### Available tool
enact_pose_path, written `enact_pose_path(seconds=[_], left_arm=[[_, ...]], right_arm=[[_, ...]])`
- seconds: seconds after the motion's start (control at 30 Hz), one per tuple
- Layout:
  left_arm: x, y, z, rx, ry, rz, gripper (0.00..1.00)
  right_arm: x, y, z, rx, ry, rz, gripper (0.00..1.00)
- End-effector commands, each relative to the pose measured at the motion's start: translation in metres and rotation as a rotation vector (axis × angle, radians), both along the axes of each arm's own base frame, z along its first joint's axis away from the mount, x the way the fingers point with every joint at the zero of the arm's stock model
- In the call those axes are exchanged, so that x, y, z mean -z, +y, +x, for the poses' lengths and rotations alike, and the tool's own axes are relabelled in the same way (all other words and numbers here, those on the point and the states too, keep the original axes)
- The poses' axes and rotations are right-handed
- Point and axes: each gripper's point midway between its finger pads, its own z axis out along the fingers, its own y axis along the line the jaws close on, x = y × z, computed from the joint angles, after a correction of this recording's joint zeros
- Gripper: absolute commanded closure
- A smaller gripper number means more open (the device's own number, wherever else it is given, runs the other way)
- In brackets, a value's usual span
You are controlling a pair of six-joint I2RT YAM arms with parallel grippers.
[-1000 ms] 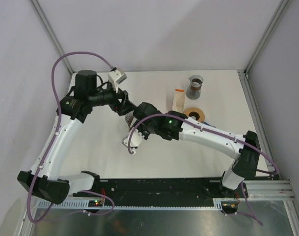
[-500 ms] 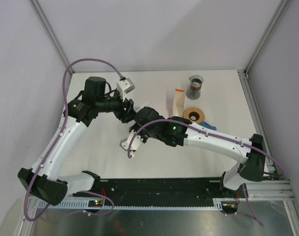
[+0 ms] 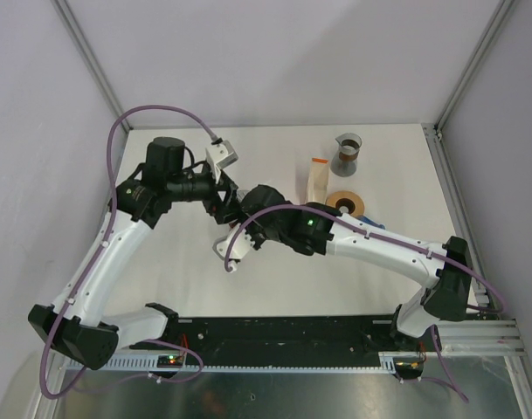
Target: Place the coffee filter in the dripper
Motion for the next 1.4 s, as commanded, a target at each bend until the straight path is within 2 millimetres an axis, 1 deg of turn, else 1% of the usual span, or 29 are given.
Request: enact_pose_path(seconds=[0.0,0.13,0.3,0.4,0.53,0.63,0.73,0.87,1.0,1.17,1.3,1.37], left_arm=[[-0.006,-0.002,-0.007,0.044,-0.022,0.001,0.17],[0.002,0.000,0.006,0.015,-0.024,0.039,0.31],[0.008,0.001,0.014,-0.008,-0.019,0.064,0.42],[0.011,0.003,0.019,-0.032,-0.018,0.084,0.52],[0.010,0.008,0.028,-0.082,-0.039,0.105,0.67],[0.006,0.011,0.032,-0.106,-0.056,0.107,0.79],[0.004,0.013,0.032,-0.116,-0.072,0.108,0.87],[0.004,0.018,0.035,-0.147,-0.085,0.125,0.97],[0.009,0.023,0.043,-0.193,-0.090,0.150,1.00],[0.010,0.034,0.062,-0.291,-0.126,0.184,1.00],[0.008,0.034,0.066,-0.304,-0.149,0.172,1.00],[0.008,0.033,0.068,-0.305,-0.155,0.168,1.00]], right_arm=[[-0.032,0.005,0.007,0.046,-0.034,0.117,1.00],[-0.032,0.005,0.005,0.034,-0.034,0.132,1.00],[-0.035,0.002,0.004,0.035,-0.028,0.152,1.00],[-0.037,0.000,0.003,0.032,-0.023,0.162,1.00],[-0.037,-0.001,-0.001,0.022,-0.011,0.170,1.00],[-0.035,0.000,-0.004,0.011,0.008,0.178,1.00],[-0.034,0.001,-0.004,0.004,0.023,0.186,1.00],[-0.028,-0.001,-0.002,-0.009,0.041,0.182,1.00],[-0.019,-0.003,0.002,-0.013,0.052,0.160,1.00],[-0.014,0.000,0.001,-0.017,0.087,0.174,1.00],[-0.022,0.001,0.002,0.013,0.156,0.274,0.89],[-0.031,0.003,-0.003,0.005,0.231,0.353,0.81]])
